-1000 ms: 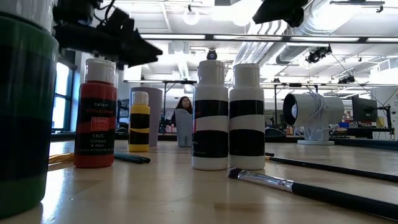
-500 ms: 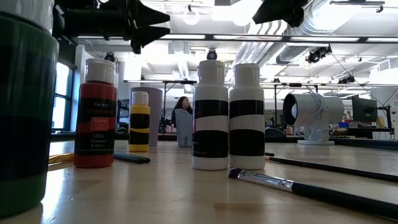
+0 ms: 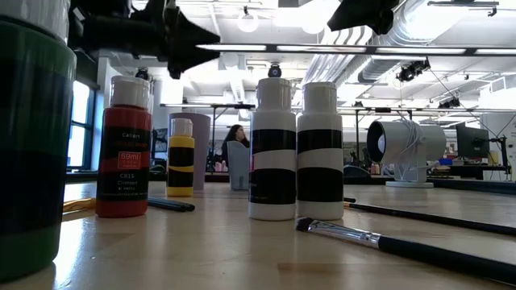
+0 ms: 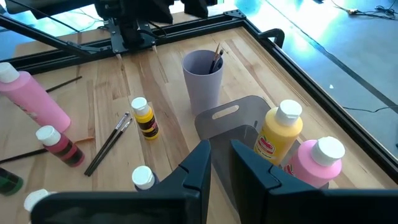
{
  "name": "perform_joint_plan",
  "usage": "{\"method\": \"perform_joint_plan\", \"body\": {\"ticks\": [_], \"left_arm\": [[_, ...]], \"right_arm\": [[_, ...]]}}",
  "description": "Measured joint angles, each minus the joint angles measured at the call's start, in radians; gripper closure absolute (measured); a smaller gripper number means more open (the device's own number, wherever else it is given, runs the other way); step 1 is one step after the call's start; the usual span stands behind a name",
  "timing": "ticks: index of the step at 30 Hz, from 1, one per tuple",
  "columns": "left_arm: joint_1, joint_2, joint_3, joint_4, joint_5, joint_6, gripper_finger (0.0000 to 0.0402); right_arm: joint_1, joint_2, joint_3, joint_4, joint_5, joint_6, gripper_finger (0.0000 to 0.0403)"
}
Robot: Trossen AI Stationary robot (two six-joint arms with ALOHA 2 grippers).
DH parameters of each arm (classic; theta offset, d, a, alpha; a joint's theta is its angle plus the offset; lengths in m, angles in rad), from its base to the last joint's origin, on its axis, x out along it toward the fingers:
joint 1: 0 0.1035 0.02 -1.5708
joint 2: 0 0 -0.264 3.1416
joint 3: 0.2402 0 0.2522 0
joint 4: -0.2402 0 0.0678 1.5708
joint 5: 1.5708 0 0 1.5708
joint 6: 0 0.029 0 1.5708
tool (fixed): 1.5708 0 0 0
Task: Pick & Place Paint Supplies
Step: Put the big pink paint bottle into the gray bin
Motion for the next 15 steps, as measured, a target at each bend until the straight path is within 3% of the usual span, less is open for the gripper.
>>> {"method": "perform_joint_plan", "body": {"ticks": [15], "left_arm": [[0.0,0.0,0.0,-0.252,0.0,0.0,0.0181]], "right_arm": [[0.0,0.0,0.0,0.0,0.0,0.007,0.0355]]}}
